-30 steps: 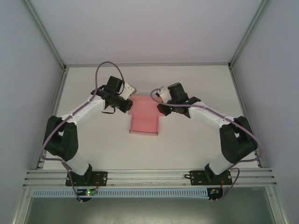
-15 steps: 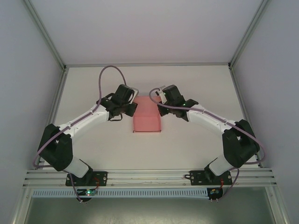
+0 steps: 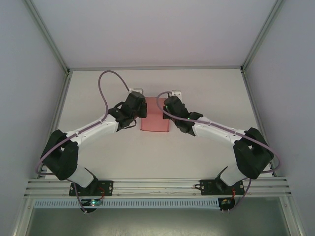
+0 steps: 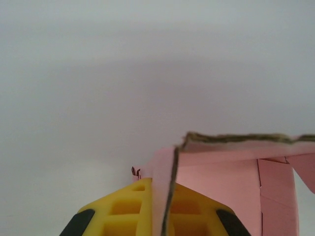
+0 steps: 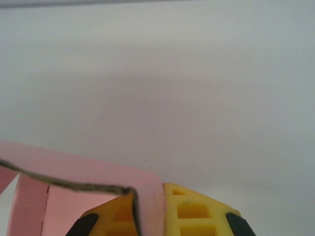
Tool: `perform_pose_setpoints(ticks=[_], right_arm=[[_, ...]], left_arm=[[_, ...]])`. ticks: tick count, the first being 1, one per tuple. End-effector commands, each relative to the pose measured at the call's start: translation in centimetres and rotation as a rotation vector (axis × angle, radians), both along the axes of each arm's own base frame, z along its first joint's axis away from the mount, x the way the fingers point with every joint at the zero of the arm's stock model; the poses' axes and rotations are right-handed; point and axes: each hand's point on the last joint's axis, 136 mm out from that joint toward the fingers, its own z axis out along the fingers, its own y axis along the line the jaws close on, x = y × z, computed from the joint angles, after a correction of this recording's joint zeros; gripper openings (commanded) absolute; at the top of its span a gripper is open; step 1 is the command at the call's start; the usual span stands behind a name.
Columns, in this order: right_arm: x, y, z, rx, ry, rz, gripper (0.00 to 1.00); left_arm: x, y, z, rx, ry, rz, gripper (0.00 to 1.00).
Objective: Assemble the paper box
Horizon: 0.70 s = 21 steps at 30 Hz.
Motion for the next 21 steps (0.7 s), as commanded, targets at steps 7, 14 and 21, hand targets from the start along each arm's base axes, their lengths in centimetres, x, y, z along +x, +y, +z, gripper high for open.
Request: perform_pose_setpoints(ticks=[7,14,21], right_arm=[[0.3,4.0,2.4,0.153,-0.191,0.052,0.0],[-1.5,3.2,0.4,0.199,-0.292,0.08,0.0],[-2.9,3.1,-0.8,0.196,-0.318,0.062,0.0]], left_arm=[[-0.4,-3.1,-0.4,-0.12,-0.08,-0.063,0.0],[-1.8,-2.8,-1.7,-0.15,-0.139,-0.105,0.0],[-3.6,-2.4,-3.7,-0.169,-0.15,-0.116,0.0]])
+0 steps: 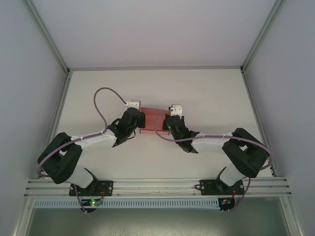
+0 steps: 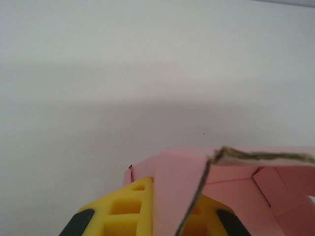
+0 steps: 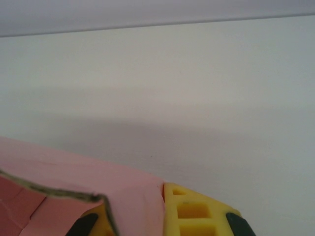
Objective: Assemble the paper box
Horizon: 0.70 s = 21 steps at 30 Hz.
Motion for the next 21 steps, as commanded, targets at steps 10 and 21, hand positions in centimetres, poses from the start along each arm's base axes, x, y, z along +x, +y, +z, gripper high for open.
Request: perform_pose_setpoints(ticks=[10,21], right_arm=[[-3.3,1.7,1.9,0.047,-0.189,0.02,0.0],[-5.3,0.2,-0.1,-0.164,-0.194,0.022,0.0]], left_arm=[[-4.9,-1.9,-2.9,0.006,0.021,-0.128,0.09],[-8.2,0.7,-2.3,0.001,0.08,-0.118,0.56]])
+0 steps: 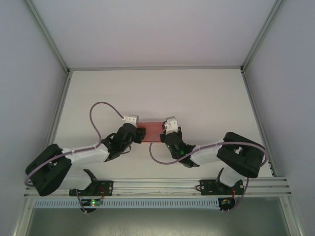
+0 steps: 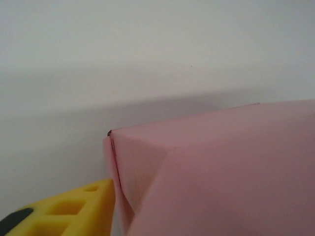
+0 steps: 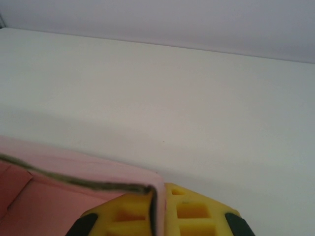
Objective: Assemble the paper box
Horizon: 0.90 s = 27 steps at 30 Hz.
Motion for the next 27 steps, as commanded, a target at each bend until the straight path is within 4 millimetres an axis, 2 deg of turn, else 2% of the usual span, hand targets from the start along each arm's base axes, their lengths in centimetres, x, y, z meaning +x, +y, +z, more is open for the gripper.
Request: perform_pose_setpoints(ticks=[1,3,4,5,10,14,18,21,23,27], right_arm=[[-0.5,-0.9,0.2,-0.016,-0.026,-0.025,0.0],[-0.6,-0.9,-0.2,-0.022,-0.022,-0.024,0.0],[-0.7,-0.8,-0.4,-0.029,-0.019,-0.021,0.0],[-0.9,-0.7,-0.6,-0.041,-0.017,-0.014,0.0],[-1.2,-0.8,-1.5,-0.063,-0.008,-0.023,0.0],[-1.5,-1.0,-2.1,-0.067,0.004,-0.019,0.0],[-1.7,-1.1,-2.7,-0.089,0.011,-0.012,0.0],[-2.0,-1.0,-2.9,-0.103,0.012,-0.003,0.0],[-2.2,-1.0,-2.9,-0.114,0.005,-0.006,0.01],[-2.4,-1.4,-3.4,-0.13,0.018,-0.026,0.02]], left_arm=[[-1.5,0.2,0.6,0.006,0.039,-0.025,0.58],[-2.3,0.4,1.2,-0.004,0.063,-0.038,0.71],[-2.7,0.4,1.5,-0.01,0.077,-0.047,0.81],[-3.2,0.3,1.8,-0.015,0.09,-0.062,0.99],[-4.3,1.0,4.9,-0.059,0.125,-0.035,1.0],[-5.0,0.7,8.3,-0.134,0.18,-0.022,1.0],[-4.3,1.5,10.1,-0.155,0.207,0.075,0.99],[-2.9,2.7,10.0,-0.124,0.236,0.179,1.0],[-1.7,3.1,9.1,-0.115,0.276,0.213,1.0],[0.5,1.6,6.6,-0.173,0.369,0.181,1.0]])
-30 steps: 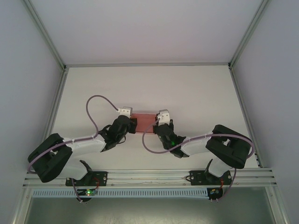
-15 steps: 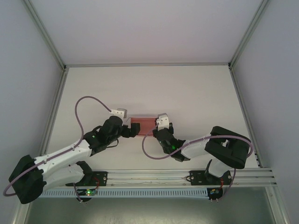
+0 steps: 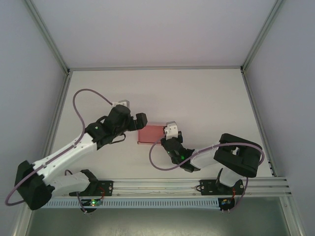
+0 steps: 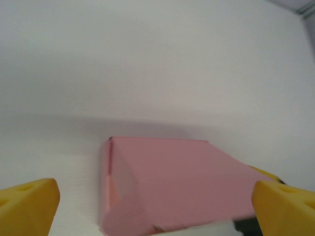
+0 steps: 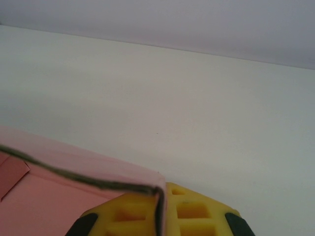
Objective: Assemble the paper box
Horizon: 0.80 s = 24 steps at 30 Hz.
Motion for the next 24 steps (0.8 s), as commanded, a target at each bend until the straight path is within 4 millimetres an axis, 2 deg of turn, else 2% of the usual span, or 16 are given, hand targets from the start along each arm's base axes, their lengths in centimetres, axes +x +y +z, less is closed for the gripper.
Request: perform_pose_setpoints(ticks=[1,6,10,14,17,21,24], right_arm=[[-1.0,-1.2,-2.7,-0.096,0.052,-0.005,0.02],[-1.5,-0.9,-2.8,-0.104,0.055,0.016,0.05],[-1.7,-1.0,-3.2,-0.108,0.075,0.014,0.08],[-2.1,-0.8,-3.3,-0.102,0.101,0.035,0.2],[-2.3,-1.3,-3.1,-0.082,0.126,0.005,0.23],[-2.9,-1.2,-3.1,-0.059,0.167,0.02,0.32],[-3.5,-1.2,-3.1,-0.04,0.197,0.045,0.42]], left_arm=[[0.9,-0.7,-2.4,-0.044,0.104,-0.011,1.0],[2.3,-0.8,-5.0,-0.022,0.15,-0.006,0.99],[2.1,-0.9,-7.1,-0.002,0.19,-0.012,0.97],[1.6,-1.1,-8.9,-0.015,0.216,-0.028,0.93],[1.1,-1.0,-9.9,-0.019,0.23,-0.028,0.9],[0.8,-1.0,-10.8,-0.038,0.226,-0.031,0.89],[0.6,-0.9,-11.4,-0.027,0.233,-0.03,0.88]])
